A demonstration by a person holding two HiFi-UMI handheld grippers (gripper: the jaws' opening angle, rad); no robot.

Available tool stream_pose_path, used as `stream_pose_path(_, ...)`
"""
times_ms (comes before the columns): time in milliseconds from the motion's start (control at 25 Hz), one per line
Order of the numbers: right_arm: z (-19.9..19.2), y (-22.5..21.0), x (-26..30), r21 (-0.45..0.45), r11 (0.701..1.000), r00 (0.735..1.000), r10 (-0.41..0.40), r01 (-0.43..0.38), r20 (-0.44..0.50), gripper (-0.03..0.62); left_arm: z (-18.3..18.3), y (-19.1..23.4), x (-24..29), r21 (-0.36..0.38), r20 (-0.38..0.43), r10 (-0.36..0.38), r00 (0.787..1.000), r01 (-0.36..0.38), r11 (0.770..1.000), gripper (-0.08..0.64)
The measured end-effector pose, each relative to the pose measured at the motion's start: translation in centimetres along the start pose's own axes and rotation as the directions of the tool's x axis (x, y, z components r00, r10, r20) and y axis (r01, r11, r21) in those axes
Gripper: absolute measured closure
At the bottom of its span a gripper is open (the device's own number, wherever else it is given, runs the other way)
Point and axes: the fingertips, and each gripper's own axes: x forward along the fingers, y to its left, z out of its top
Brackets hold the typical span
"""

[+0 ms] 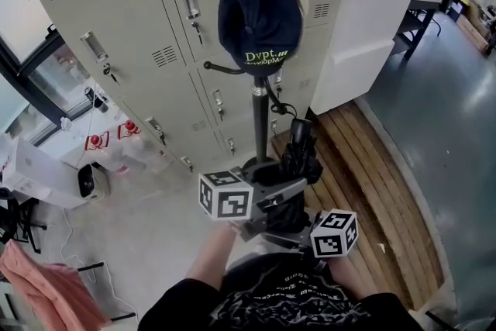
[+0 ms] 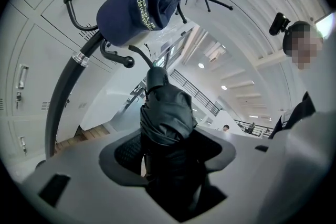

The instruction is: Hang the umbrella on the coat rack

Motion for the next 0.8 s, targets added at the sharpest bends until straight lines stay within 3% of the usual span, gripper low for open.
stream_pose_path(800, -0.7, -1.5, 0.1, 0.056, 0.997, 0.997, 0.058, -0.055, -0.054, 0.273, -0.9, 2.5, 0.5, -0.064, 0.001, 0.061, 0.998, -0.061, 0.996, 0.285)
